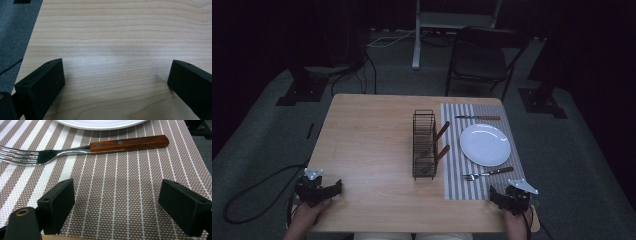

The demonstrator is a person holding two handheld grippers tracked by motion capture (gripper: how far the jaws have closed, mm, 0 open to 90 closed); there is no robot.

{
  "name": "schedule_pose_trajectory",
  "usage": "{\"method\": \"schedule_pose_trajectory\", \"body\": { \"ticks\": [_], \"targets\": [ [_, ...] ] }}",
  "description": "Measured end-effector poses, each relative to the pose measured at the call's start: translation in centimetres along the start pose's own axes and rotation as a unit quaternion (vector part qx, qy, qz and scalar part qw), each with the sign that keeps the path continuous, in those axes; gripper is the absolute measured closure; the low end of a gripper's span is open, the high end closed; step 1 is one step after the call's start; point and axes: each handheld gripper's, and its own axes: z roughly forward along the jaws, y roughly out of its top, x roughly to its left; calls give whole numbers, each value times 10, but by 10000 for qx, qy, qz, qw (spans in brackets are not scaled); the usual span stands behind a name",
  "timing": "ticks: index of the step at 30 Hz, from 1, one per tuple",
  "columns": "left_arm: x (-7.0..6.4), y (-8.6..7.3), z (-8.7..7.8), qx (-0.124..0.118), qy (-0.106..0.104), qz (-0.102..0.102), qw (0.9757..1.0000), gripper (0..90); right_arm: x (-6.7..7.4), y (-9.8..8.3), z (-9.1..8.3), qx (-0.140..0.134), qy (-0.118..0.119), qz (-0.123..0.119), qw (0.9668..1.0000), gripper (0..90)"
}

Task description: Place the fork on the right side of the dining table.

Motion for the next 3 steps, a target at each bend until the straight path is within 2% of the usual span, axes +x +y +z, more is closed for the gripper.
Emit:
{"method": "schedule_pose_trajectory", "body": {
  "ticks": [3],
  "targets": [
    [-5, -1, -1, 6, 126, -132, 9998, 15, -1, 0, 0, 20, 0, 20, 10000, 134]
  ]
}}
